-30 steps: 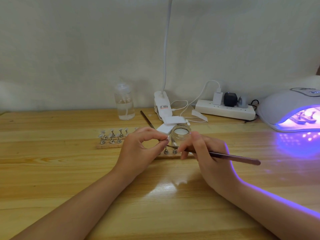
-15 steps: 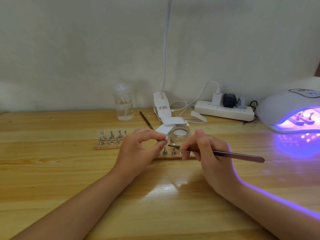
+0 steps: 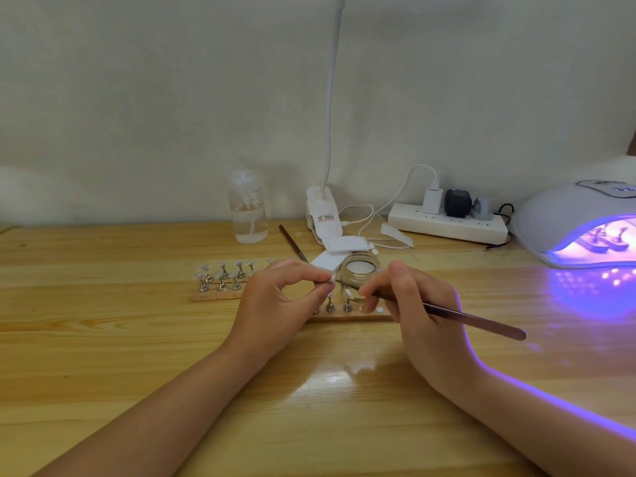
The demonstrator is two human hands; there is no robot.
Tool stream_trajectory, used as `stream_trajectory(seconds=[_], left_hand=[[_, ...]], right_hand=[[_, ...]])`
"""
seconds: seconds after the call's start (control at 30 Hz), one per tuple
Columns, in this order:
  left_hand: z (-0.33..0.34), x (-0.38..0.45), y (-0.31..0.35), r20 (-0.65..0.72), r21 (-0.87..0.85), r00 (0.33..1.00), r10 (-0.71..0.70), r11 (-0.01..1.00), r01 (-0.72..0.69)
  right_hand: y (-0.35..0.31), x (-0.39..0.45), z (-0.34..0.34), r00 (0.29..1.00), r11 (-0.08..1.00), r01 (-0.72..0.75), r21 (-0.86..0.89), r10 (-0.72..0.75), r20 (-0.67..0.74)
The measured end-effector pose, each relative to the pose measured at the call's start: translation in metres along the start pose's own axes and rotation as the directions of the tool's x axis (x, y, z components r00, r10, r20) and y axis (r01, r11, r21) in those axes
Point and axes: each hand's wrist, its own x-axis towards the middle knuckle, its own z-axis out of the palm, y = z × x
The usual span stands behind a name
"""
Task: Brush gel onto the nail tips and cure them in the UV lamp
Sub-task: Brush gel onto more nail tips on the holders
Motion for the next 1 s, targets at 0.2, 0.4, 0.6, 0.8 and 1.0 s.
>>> stream_trajectory(seconds=[0.2,0.4,0.6,0.8,1.0], left_hand=[[0.0009,0.0005,-0.0006,-0.008,-0.012,1.0,-0.004,1.0,0.004],[0.0007,0.0001,-0.0009,-0.014,-0.009,1.0,0.008,1.0,-0.008],[0.0008,0.0003,-0.0007,-0.007,-0.004,1.0,0.01,1.0,-0.01],[0.0005,0.0004,-0.0026,-0.008,0.004,1.0,0.023,1.0,-0.023],[0.0012,0.0002,-0.0036,-0.007,-0.003,1.0,0.022,1.0,-0.022]], right_hand=[[0.0004,0.0013,0.0007,0.999,0.997,-0.012,-0.08,0.016,0.037],[-0.0008,-0.0008,0.0003,1.0,1.0,0.0,0.02,0.0,-0.017],[-0.0003,0.0007,0.0013,0.999,0.996,0.002,-0.089,0.001,0.037],[-0.0002,-0.0017,0.0019,0.999,1.0,0.009,0.024,-0.01,0.047],[-0.0002,0.0027,0.0002,0.998,0.997,-0.06,-0.038,0.06,-0.012]])
